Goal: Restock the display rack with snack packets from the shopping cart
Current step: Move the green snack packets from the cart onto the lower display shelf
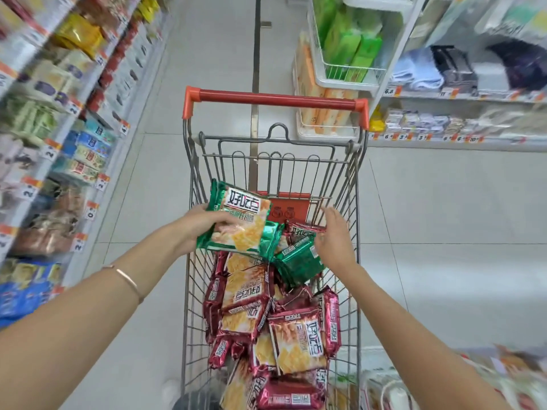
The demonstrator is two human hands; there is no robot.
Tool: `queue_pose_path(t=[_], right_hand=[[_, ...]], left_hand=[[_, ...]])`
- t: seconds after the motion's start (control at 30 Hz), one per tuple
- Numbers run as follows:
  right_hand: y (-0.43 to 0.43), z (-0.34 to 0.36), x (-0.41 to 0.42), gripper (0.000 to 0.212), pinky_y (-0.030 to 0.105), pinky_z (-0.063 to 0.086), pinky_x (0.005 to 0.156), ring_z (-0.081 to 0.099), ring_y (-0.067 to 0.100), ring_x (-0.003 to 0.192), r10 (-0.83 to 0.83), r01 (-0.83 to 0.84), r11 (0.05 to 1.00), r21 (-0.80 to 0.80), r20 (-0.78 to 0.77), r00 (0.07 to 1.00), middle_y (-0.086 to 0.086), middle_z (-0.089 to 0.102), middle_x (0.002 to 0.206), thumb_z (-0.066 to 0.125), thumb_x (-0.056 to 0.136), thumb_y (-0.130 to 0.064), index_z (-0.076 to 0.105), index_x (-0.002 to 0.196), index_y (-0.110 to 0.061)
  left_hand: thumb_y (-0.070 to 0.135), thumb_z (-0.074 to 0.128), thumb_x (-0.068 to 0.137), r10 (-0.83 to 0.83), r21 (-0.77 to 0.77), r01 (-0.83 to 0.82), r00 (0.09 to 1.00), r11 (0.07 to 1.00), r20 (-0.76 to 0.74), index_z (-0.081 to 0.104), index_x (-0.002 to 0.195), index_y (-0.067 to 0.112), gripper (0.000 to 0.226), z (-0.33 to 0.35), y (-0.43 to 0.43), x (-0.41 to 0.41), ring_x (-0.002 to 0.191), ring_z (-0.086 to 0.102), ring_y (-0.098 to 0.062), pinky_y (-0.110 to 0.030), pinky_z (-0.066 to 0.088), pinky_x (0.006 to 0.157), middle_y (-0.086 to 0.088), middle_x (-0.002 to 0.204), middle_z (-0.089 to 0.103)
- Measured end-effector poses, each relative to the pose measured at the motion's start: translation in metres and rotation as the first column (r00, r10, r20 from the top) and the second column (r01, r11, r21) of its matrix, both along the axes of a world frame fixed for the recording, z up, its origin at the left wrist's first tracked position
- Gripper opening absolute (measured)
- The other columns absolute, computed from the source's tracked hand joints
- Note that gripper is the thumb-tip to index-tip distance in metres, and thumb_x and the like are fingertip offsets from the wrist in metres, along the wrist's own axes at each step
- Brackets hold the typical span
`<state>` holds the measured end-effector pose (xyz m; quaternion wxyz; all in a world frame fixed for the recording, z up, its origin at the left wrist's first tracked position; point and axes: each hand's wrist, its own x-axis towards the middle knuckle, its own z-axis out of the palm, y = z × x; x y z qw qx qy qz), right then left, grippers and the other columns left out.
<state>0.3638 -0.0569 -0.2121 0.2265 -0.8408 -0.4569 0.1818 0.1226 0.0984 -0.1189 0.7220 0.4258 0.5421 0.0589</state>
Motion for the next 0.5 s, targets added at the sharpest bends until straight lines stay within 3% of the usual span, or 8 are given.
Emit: queue_pose_path(t=[0.07,0.17,0.23,0.33,0.4,0.5], right_hand=[[0.010,-0.027,0.005,0.070,0.034,0.020,0.122,0.025,0.027,0.147,0.048,-0.058,0.977,-0.205,-0.051,0.998,0.011,0.028,0.159,0.057,0.087,0.005,0.034,0.151,-0.009],[0.025,-0.068,-0.003,0.084,0.049,0.011,0.123,0.009,0.028,0.152,0.298,-0.243,0.838,-0.488,0.037,0.954,0.010,0.013,0.164,0.058,0.083,0.005,0.020,0.156,-0.012],[0.029,-0.090,-0.011,0.092,0.054,0.001,0.122,-0.001,0.027,0.153,0.490,-0.330,0.721,-0.609,0.112,0.865,0.009,0.006,0.166,0.060,0.084,-0.001,0.007,0.158,-0.016],[0.025,-0.115,-0.020,0.110,0.055,-0.001,0.122,0.001,0.030,0.153,0.584,-0.282,0.642,-0.713,0.217,0.782,0.012,0.008,0.165,0.069,0.082,-0.007,-0.011,0.157,-0.017],[0.021,-0.119,-0.027,0.106,0.056,0.008,0.122,0.015,0.034,0.149,0.585,-0.216,0.641,-0.737,0.287,0.758,0.015,0.023,0.159,0.074,0.079,-0.013,0.003,0.158,-0.011],[0.019,-0.098,-0.023,0.068,0.058,0.018,0.118,0.038,0.034,0.136,0.591,-0.174,0.640,-0.749,0.335,0.734,0.013,0.047,0.140,0.073,0.082,-0.032,0.046,0.142,-0.012]], left_hand=[[0.010,0.080,0.061,0.023,0.069,-0.022,1.000,0.997,-0.017,0.058,0.116,0.001,0.060,-0.005,0.009,-0.008,0.063,0.070,-0.020,-0.025,0.055,0.046,-0.012,0.088,0.075],[0.007,0.077,0.076,0.107,0.109,-0.104,0.994,0.989,-0.016,0.058,0.123,0.005,0.051,-0.015,0.018,-0.017,0.070,0.074,-0.021,-0.027,0.057,0.051,-0.013,0.096,0.077],[0.006,0.074,0.081,0.136,0.099,-0.136,0.991,0.986,0.002,0.059,0.124,0.006,0.045,-0.019,0.020,-0.021,0.072,0.075,-0.022,-0.029,0.058,0.053,-0.012,0.096,0.077],[0.009,0.074,0.078,0.108,0.064,-0.110,0.994,0.992,0.030,0.063,0.118,0.008,0.041,-0.022,0.018,-0.024,0.072,0.075,-0.021,-0.028,0.058,0.053,-0.010,0.093,0.078],[0.008,0.070,0.084,0.103,0.045,-0.105,0.994,0.994,0.037,0.064,0.112,0.010,0.029,-0.024,0.015,-0.023,0.070,0.075,-0.019,-0.027,0.058,0.052,-0.008,0.088,0.078],[0.008,0.064,0.090,0.111,0.016,-0.111,0.994,0.994,0.025,0.065,0.103,0.009,0.013,-0.025,0.015,-0.021,0.062,0.073,-0.017,-0.026,0.057,0.049,-0.006,0.078,0.077]])
